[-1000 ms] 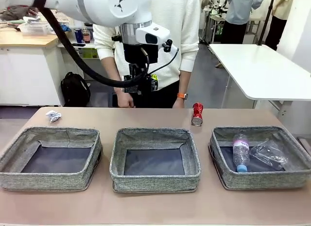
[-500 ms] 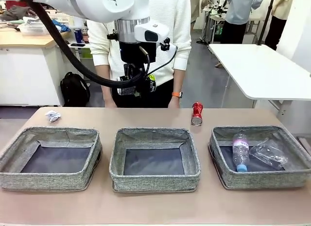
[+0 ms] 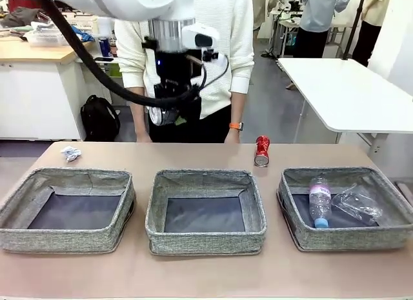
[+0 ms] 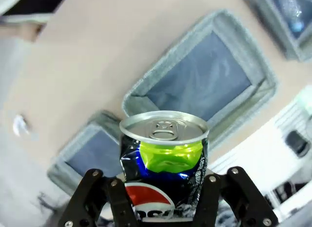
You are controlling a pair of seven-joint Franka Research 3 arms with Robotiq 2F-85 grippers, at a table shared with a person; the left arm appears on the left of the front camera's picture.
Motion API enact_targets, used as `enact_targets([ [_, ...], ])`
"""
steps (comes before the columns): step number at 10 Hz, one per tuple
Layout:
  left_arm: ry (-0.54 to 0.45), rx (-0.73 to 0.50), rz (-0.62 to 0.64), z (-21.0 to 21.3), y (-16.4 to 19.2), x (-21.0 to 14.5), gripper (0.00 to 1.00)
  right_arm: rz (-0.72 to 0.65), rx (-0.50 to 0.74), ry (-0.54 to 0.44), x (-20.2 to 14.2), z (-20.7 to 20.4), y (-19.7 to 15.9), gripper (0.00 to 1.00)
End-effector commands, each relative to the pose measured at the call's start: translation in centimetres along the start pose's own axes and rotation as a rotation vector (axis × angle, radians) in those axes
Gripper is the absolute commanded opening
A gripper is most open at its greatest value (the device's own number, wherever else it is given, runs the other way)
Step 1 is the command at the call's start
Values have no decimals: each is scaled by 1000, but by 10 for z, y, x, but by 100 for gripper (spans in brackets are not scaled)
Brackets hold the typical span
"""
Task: Sort the waste into the appropriate baskets.
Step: Pick up the waste item pointed out by the person.
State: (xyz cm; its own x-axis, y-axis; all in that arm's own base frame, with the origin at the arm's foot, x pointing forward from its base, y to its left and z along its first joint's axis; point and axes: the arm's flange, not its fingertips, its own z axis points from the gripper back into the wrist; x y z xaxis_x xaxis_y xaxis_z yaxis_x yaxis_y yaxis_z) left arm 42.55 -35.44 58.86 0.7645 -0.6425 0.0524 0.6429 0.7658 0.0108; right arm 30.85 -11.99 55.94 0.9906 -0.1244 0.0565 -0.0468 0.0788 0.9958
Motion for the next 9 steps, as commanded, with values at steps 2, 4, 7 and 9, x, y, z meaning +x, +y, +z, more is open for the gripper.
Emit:
enact_targets([
  [2,2,73,335,55,-53,6,0,14,-6,11,-3,1,-1,100],
  [4,-26,18,503,70,-85,19,0,14,-6,11,-3,1,-1,100],
  [7,39,92,730,94,-120,26,0,14,-6,11,-3,1,-1,100],
  [9,48,99,683,106,-123,27,0,14,-6,11,-3,1,-1,100],
])
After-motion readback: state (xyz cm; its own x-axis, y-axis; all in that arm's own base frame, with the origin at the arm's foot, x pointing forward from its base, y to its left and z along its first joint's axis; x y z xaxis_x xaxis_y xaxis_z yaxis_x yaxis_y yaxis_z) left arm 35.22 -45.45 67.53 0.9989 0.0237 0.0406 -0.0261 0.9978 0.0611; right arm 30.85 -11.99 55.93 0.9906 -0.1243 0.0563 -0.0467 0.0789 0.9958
